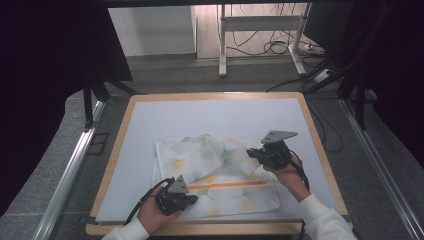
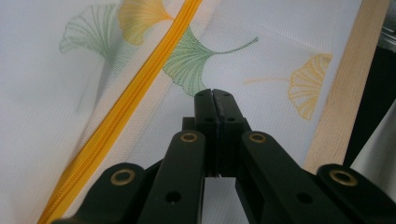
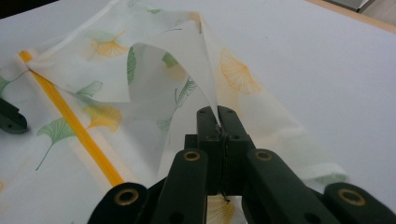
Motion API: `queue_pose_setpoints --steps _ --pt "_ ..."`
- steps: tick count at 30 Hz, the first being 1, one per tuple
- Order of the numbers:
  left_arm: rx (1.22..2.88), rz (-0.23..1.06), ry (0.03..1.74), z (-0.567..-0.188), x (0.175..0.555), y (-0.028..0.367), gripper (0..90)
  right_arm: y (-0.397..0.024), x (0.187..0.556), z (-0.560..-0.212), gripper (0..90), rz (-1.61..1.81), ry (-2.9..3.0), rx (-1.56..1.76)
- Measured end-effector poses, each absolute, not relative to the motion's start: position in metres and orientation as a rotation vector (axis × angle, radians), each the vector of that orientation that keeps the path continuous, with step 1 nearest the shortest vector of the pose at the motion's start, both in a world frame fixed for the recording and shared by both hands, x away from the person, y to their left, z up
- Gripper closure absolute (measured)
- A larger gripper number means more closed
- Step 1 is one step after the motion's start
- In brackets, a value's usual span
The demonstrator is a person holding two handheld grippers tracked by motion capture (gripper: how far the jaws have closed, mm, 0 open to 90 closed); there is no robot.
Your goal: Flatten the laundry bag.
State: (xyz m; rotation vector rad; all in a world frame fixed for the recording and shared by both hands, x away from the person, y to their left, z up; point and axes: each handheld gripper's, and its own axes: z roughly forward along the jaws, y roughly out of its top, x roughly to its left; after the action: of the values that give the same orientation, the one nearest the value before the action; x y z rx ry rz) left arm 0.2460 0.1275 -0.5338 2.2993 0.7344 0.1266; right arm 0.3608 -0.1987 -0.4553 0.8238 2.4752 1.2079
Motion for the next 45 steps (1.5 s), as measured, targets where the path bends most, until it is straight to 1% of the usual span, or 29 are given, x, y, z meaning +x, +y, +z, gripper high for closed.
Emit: queue_pose_setpoints --steps 8,13,17,18,19,20,26,31,34,36,39,41,43,45 --pt "2.299 0.113 0.733 -0.534 0.247 0.128 90.0 -0.186 0.393 -0.439 88.5 1.207 2.467 0.828" --pt "2.309 0.12 0.724 -0.534 0.247 0.128 90.0 -0.179 0.429 -0.432 88.6 1.155 2.45 0.863" --pt "2.313 0.111 0.722 -0.534 0.248 0.129 90.0 -0.18 0.466 -0.434 88.5 1.113 2.426 0.938" --pt "2.313 0.111 0.722 -0.534 0.248 0.129 90.0 -0.18 0.466 -0.434 88.5 1.113 2.426 0.938" --pt "2.296 0.106 0.732 -0.534 0.248 0.128 90.0 -0.182 0.484 -0.437 88.6 1.096 2.417 0.981" --pt "2.318 0.112 0.716 -0.534 0.248 0.129 90.0 -0.182 0.492 -0.439 88.6 1.083 2.411 1.001" --pt "2.31 0.112 0.726 -0.533 0.248 0.128 90.0 -0.19 0.538 -0.457 88.6 0.999 2.381 1.102" --pt "2.307 0.107 0.723 -0.534 0.248 0.128 90.0 -0.199 0.569 -0.48 88.4 0.93 2.359 1.183" --pt "2.306 0.105 0.722 -0.534 0.248 0.128 90.0 -0.204 0.578 -0.488 87.9 0.911 2.344 1.217" --pt "2.304 0.098 0.724 -0.534 0.249 0.128 90.0 -0.213 0.585 -0.495 80.8 0.888 2.296 1.234" --pt "2.304 0.093 0.723 -0.534 0.249 0.128 90.0 -0.22 0.586 -0.495 62.3 0.85 2.247 1.239" --pt "2.304 0.093 0.724 -0.534 0.25 0.128 90.0 -0.223 0.583 -0.49 60.0 0.87 2.229 1.24" --pt "2.304 0.093 0.726 -0.534 0.25 0.128 90.0 -0.225 0.577 -0.481 54.2 0.93 2.202 1.237" --pt "2.306 0.096 0.726 -0.534 0.25 0.128 90.0 -0.224 0.569 -0.47 52.4 0.982 2.214 1.211"
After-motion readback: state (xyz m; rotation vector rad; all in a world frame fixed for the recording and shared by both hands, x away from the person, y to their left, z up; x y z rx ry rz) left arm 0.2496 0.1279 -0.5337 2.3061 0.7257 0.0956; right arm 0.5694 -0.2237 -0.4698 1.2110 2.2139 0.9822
